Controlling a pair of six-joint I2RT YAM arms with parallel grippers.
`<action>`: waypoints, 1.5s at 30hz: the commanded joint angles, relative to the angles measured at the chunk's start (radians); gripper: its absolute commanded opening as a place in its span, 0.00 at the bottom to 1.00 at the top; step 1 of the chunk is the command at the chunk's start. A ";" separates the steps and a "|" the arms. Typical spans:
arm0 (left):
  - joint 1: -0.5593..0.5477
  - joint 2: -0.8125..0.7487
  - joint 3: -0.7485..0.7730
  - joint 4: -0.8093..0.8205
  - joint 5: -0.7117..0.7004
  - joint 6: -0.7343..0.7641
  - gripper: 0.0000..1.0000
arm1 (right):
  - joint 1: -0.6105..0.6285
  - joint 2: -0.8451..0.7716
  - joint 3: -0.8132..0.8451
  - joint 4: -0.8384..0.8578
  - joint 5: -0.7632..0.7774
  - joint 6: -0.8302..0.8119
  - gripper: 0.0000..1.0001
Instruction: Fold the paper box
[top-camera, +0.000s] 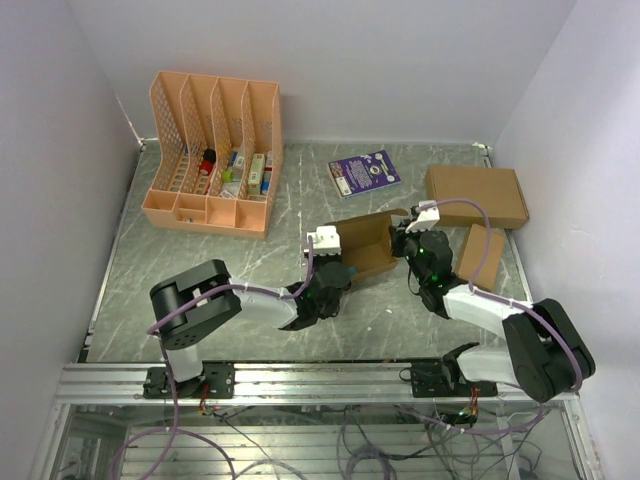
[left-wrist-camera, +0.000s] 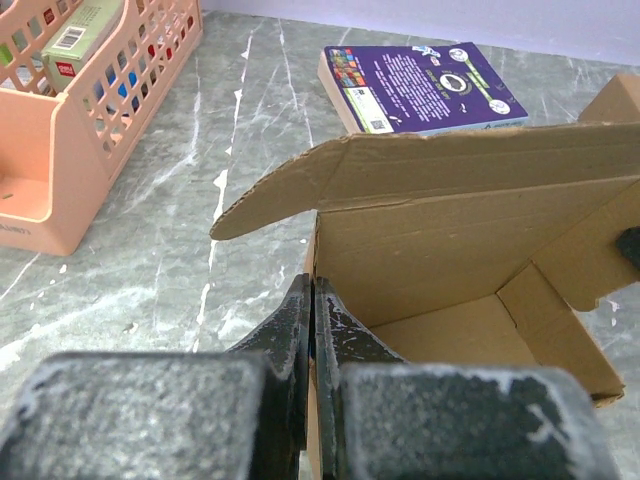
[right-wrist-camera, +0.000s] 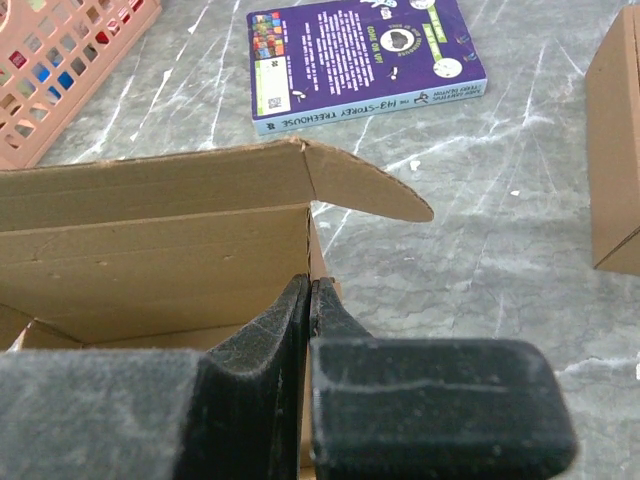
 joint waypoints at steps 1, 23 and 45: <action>-0.028 0.013 0.049 -0.032 -0.099 -0.085 0.07 | 0.008 -0.044 -0.022 -0.068 -0.018 0.004 0.00; -0.060 0.033 0.136 -0.419 -0.151 -0.442 0.07 | 0.009 -0.067 -0.007 -0.183 -0.072 0.024 0.00; -0.119 0.134 0.368 -1.084 -0.241 -0.916 0.21 | 0.009 -0.107 -0.005 -0.252 -0.097 0.025 0.00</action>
